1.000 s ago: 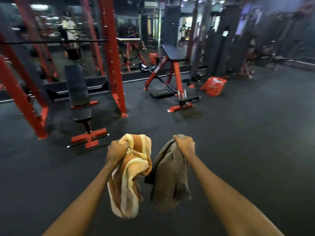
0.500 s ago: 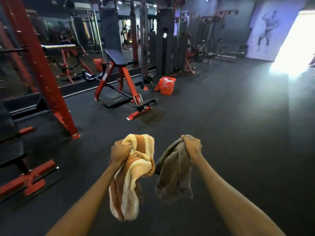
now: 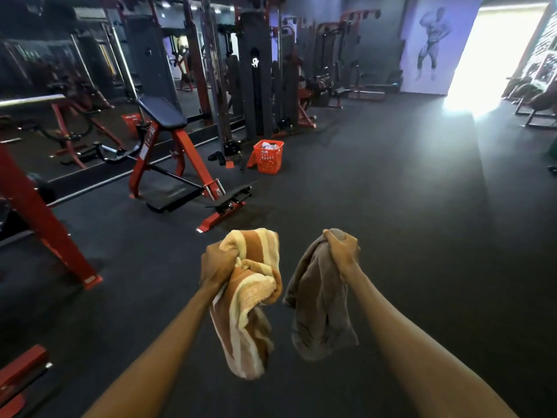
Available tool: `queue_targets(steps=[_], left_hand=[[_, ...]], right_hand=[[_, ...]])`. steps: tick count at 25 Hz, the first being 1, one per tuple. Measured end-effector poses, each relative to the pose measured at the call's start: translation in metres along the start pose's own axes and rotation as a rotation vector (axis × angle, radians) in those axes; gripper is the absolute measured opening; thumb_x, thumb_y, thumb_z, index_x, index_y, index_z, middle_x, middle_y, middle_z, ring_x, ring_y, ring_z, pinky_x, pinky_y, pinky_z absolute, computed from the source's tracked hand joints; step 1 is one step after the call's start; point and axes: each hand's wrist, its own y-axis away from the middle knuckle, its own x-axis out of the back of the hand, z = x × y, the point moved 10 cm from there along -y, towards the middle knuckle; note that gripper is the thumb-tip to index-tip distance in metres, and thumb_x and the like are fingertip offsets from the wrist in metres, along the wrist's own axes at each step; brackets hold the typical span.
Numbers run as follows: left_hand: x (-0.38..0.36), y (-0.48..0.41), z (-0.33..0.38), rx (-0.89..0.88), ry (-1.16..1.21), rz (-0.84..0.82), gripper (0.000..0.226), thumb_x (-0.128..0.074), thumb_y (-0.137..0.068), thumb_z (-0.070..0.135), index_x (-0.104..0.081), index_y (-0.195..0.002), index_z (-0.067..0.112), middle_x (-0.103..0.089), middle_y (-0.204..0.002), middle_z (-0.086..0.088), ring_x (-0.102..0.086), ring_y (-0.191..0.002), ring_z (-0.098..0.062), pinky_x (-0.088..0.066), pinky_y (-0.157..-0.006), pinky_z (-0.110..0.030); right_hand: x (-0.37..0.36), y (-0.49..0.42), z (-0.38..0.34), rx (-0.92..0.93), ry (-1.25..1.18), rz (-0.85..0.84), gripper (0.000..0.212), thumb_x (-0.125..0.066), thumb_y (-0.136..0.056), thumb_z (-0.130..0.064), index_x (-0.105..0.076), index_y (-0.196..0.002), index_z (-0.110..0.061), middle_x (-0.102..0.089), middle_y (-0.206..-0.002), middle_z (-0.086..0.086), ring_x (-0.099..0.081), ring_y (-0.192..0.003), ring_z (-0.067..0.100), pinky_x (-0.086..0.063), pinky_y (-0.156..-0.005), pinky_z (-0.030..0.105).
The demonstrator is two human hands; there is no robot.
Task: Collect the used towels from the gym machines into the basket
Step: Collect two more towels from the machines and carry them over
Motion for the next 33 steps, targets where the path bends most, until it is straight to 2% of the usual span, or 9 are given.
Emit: queue_targets(steps=[4, 7, 14, 18, 22, 25, 29, 33], left_hand=[[-0.027, -0.071, 0.016, -0.036, 0.012, -0.022, 0.009, -0.058, -0.076, 0.019, -0.065, -0.073, 0.022, -0.064, -0.07, 0.002, -0.061, -0.076, -0.025, -0.043, -0.07, -0.03], [-0.05, -0.144, 0.019, -0.06, 0.02, -0.055, 0.013, -0.053, -0.068, 0.024, -0.066, -0.07, 0.021, -0.068, -0.072, 0.001, -0.064, -0.076, -0.024, -0.047, -0.07, -0.031], [-0.1, -0.315, 0.026, -0.094, -0.005, -0.171, 0.013, -0.054, -0.067, 0.018, -0.067, -0.067, 0.016, -0.07, -0.066, 0.0, -0.067, -0.07, -0.022, -0.057, -0.068, -0.039], [-0.119, -0.404, 0.042, -0.072, -0.028, -0.18, 0.016, -0.054, -0.068, 0.024, -0.068, -0.072, 0.017, -0.072, -0.074, -0.003, -0.067, -0.076, -0.026, -0.052, -0.07, -0.034], [-0.148, -0.477, 0.061, -0.095, -0.075, -0.216, 0.01, -0.059, -0.076, 0.02, -0.069, -0.073, 0.017, -0.07, -0.075, -0.002, -0.064, -0.077, -0.023, -0.046, -0.068, -0.029], [-0.177, -0.54, 0.072, -0.099, -0.095, -0.221, 0.015, -0.059, -0.081, 0.02, -0.073, -0.084, 0.015, -0.068, -0.077, -0.001, -0.062, -0.078, -0.022, -0.042, -0.068, -0.027], [-0.217, -0.622, 0.082, -0.071, -0.085, -0.206, 0.023, -0.057, -0.074, 0.027, -0.073, -0.083, 0.014, -0.072, -0.081, -0.004, -0.066, -0.082, -0.027, -0.046, -0.072, -0.031], [-0.259, -0.709, 0.102, -0.043, -0.102, -0.233, 0.026, -0.056, -0.065, 0.035, -0.073, -0.078, 0.021, -0.074, -0.079, -0.004, -0.07, -0.084, -0.028, -0.057, -0.079, -0.043]], right_hand=[[-0.02, -0.061, -0.002, 0.008, 0.016, 0.037, 0.027, -0.071, -0.089, -0.039, -0.077, -0.104, -0.017, -0.069, -0.092, 0.001, -0.064, -0.09, 0.019, -0.049, -0.085, 0.027], [-0.048, -0.119, -0.005, 0.023, 0.023, 0.07, 0.026, -0.072, -0.088, -0.037, -0.077, -0.104, -0.018, -0.072, -0.094, 0.002, -0.065, -0.091, 0.018, -0.051, -0.086, 0.028], [-0.131, -0.252, -0.025, 0.013, 0.05, 0.155, 0.023, -0.073, -0.085, -0.041, -0.078, -0.095, -0.021, -0.076, -0.092, 0.002, -0.071, -0.094, 0.024, -0.055, -0.091, 0.038], [-0.166, -0.321, -0.047, 0.011, 0.033, 0.195, 0.023, -0.074, -0.084, -0.043, -0.078, -0.095, -0.023, -0.076, -0.094, 0.002, -0.071, -0.092, 0.023, -0.056, -0.089, 0.039], [-0.193, -0.386, -0.06, 0.016, 0.041, 0.188, 0.018, -0.074, -0.083, -0.043, -0.077, -0.091, -0.027, -0.074, -0.089, -0.004, -0.071, -0.091, 0.019, -0.055, -0.085, 0.031], [-0.211, -0.447, -0.067, 0.027, 0.047, 0.182, 0.014, -0.074, -0.085, -0.04, -0.077, -0.089, -0.027, -0.073, -0.087, -0.005, -0.07, -0.091, 0.017, -0.054, -0.085, 0.031], [-0.234, -0.54, -0.081, 0.036, 0.046, 0.152, 0.007, -0.073, -0.087, -0.037, -0.073, -0.082, -0.032, -0.07, -0.08, -0.009, -0.068, -0.089, 0.017, -0.05, -0.081, 0.028], [-0.254, -0.642, -0.098, 0.018, 0.091, 0.14, 0.017, -0.073, -0.086, -0.039, -0.079, -0.093, -0.024, -0.071, -0.087, -0.002, -0.068, -0.092, 0.021, -0.054, -0.087, 0.034]])
